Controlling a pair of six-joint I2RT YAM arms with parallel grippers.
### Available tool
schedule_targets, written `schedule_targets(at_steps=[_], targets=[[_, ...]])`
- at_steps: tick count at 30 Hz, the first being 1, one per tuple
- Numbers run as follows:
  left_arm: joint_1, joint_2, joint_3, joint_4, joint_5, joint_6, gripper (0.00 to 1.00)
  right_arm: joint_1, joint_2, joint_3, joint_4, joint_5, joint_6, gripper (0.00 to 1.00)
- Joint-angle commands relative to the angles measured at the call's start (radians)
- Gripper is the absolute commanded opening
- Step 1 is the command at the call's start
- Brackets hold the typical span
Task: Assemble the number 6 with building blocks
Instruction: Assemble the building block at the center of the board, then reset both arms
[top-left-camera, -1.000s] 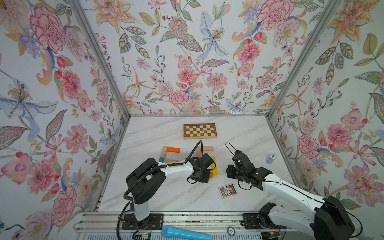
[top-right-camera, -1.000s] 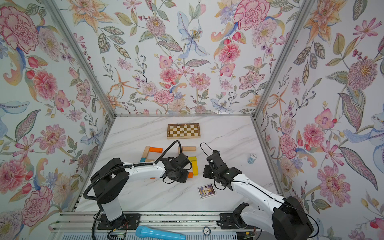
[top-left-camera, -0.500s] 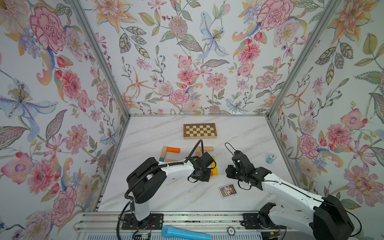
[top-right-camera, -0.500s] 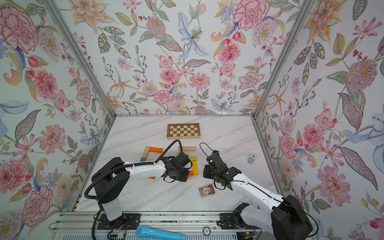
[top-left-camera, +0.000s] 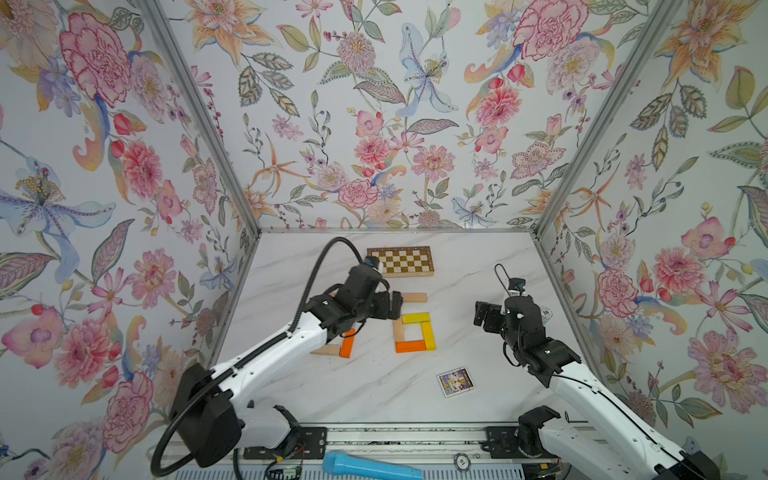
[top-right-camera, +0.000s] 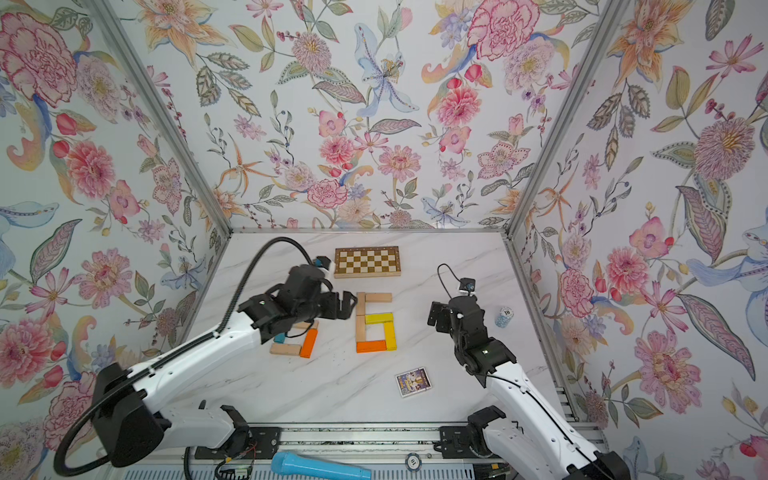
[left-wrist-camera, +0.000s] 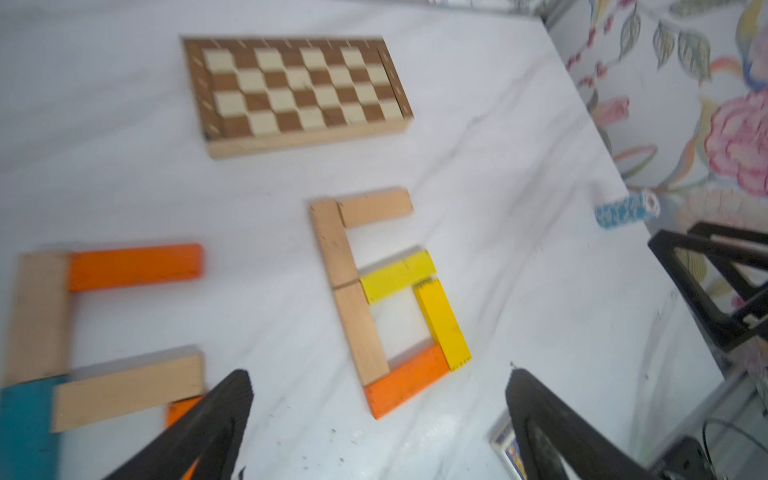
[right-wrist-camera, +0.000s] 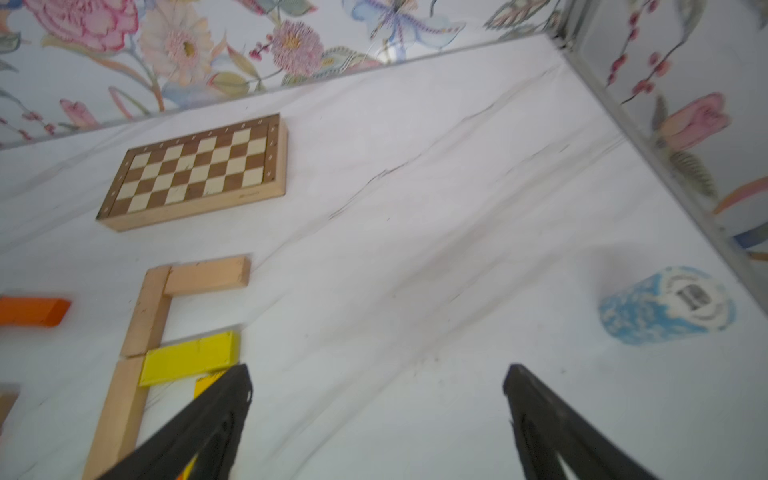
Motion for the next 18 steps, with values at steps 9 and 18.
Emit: schedule_targets(at_steps=[9, 18], targets=[[0.629, -0.243, -0.439, 0.43, -0.088, 0.317, 0.99, -0.218, 0.091, -0.389, 0.73, -0.07, -0.243, 0.99], [0.692, 0.054, -0.726, 1.135, 0.01, 0.388, 0.99, -0.291, 0.374, -0.364, 1.069, -0.135, -0.278, 0.99]])
